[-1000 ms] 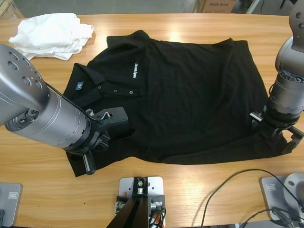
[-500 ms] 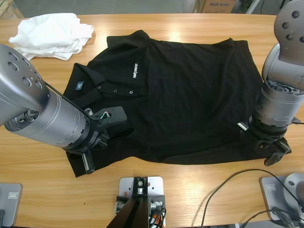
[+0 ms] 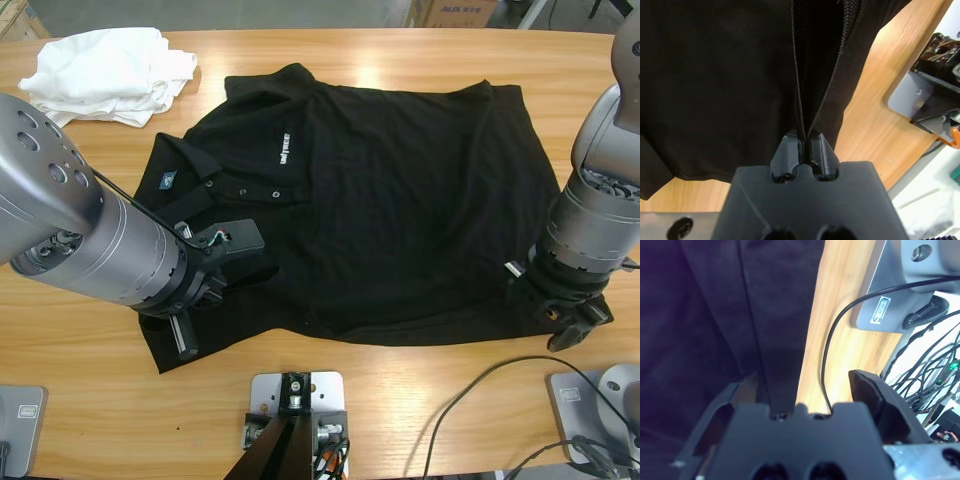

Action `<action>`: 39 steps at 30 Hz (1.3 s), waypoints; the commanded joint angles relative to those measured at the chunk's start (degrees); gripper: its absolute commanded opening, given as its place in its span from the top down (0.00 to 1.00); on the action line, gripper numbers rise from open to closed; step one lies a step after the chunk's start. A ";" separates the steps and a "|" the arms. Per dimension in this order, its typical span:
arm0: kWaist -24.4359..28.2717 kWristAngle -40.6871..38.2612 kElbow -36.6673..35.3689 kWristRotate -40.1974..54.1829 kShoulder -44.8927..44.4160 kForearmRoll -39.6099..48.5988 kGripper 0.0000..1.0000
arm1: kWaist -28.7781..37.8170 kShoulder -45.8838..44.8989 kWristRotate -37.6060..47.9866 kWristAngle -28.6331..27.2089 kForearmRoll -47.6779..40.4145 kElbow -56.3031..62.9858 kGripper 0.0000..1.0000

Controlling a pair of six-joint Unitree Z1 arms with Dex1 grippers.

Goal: Fold clothes

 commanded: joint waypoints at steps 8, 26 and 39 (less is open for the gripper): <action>-0.10 1.25 2.79 -0.08 0.45 0.90 1.00 | 0.86 0.61 1.91 1.34 -4.76 3.14 0.34; 0.97 0.97 5.38 1.06 -1.30 1.83 1.00 | -0.11 0.29 1.22 -5.08 -4.66 2.60 0.16; 1.01 1.08 5.55 1.24 -2.20 3.17 1.00 | -0.11 3.32 0.06 -5.78 -5.27 1.51 0.15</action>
